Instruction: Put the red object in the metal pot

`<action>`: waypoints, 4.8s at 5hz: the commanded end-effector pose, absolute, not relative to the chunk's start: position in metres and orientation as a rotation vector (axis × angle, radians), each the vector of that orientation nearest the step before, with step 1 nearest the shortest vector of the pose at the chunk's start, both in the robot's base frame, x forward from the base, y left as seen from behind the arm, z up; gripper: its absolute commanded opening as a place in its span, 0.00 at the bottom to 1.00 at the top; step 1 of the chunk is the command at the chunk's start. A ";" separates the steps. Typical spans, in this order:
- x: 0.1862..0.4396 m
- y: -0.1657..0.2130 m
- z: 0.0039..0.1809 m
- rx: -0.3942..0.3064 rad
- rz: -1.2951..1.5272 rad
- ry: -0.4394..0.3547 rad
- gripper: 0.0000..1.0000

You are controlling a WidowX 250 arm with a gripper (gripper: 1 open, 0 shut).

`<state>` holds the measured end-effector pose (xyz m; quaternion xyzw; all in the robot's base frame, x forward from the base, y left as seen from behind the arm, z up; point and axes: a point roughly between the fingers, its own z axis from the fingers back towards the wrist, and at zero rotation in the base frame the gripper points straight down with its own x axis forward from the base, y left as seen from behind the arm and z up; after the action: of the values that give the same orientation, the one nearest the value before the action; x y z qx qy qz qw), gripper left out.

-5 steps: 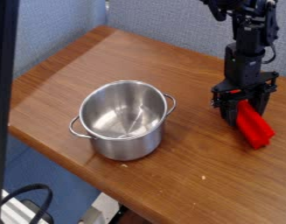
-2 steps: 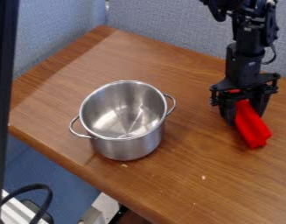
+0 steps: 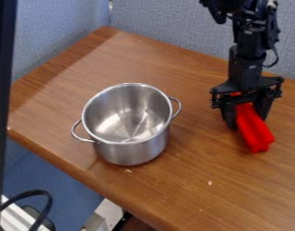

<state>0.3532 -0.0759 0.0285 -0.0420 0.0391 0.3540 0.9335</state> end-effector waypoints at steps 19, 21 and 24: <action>0.420 -0.031 0.028 -0.058 0.676 -0.072 0.00; 0.413 -0.031 0.030 -0.047 0.600 -0.083 0.00; 0.411 -0.038 0.039 -0.037 0.597 -0.096 0.00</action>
<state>0.4120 -0.0344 0.0260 -0.0176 -0.0367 0.2958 0.9544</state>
